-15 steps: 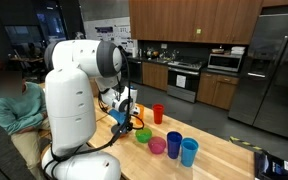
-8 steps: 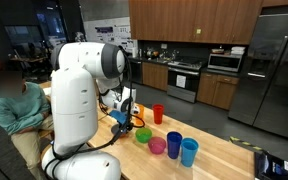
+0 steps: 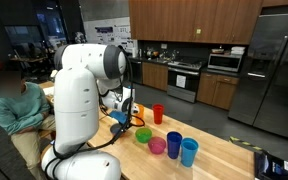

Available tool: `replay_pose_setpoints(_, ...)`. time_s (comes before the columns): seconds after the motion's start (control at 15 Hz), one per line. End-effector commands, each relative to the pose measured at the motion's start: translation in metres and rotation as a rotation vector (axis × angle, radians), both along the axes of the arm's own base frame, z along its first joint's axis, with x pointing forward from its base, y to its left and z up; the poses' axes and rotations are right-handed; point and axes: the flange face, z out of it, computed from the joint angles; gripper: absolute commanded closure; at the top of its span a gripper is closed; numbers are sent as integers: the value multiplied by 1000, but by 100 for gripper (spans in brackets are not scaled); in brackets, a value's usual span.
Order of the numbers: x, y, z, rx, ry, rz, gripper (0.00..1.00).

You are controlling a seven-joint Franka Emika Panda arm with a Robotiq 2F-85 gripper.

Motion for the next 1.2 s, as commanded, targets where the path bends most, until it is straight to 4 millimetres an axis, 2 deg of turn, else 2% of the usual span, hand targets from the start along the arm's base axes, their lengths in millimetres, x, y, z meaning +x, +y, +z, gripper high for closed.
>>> replay_pose_setpoints(0.0, 4, 5, 3, -25, -10, 2, 58)
replay_pose_setpoints(0.2, 5, 8, 5, -32, -15, 5, 42)
replay_pose_setpoints(0.27, 6, 8, 6, -34, -17, 7, 85)
replay_pose_setpoints(0.33, 6, 9, 6, -36, -19, 10, 81)
replay_pose_setpoints(0.4, 6, 9, 5, -38, -20, 13, 82)
replay_pose_setpoints(0.6, 7, 11, 7, -42, -23, 21, 100)
replay_pose_setpoints(0.73, 7, 13, 8, -45, -26, 26, 100)
replay_pose_setpoints(0.8, 7, 14, 9, -48, -27, 29, 99)
replay_pose_setpoints(0.87, 8, 14, 10, -49, -25, 26, 70)
replay_pose_setpoints(1.0, 7, 15, 10, -50, -24, 24, 66)
replay_pose_setpoints(1.13, 8, 16, 10, -50, -25, 28, 53)
